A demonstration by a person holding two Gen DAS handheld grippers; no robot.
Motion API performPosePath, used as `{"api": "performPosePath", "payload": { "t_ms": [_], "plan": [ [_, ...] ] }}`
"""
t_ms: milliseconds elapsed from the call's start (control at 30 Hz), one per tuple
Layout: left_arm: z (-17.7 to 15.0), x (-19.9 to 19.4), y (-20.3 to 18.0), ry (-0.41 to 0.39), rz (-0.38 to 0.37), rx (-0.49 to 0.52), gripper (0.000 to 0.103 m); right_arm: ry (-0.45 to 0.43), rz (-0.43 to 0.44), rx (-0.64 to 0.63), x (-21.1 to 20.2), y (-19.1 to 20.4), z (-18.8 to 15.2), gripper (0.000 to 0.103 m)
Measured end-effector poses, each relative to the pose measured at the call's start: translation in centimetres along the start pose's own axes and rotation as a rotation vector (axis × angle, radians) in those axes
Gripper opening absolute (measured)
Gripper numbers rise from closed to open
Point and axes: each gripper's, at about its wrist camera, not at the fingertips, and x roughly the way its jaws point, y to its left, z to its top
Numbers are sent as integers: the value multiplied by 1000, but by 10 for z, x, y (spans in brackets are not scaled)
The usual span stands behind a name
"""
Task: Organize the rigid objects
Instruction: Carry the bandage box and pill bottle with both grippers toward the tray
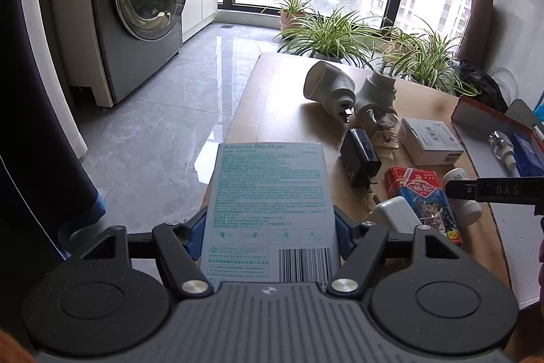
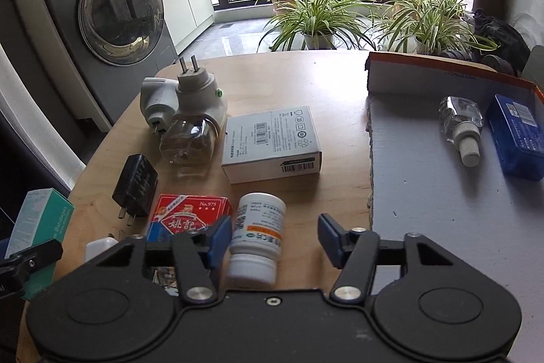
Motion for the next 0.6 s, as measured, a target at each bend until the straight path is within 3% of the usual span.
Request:
{"api": "performPosePath", "payload": {
  "t_ms": [167,600],
  "plan": [
    [-4,-3,-5,-3,-12,-3,72,14,11,-13,2,0,-4,40],
    [-7,-33,-27,-52,-36,16,72,-120,23,-39,-72,-9,-16,40]
  ]
}}
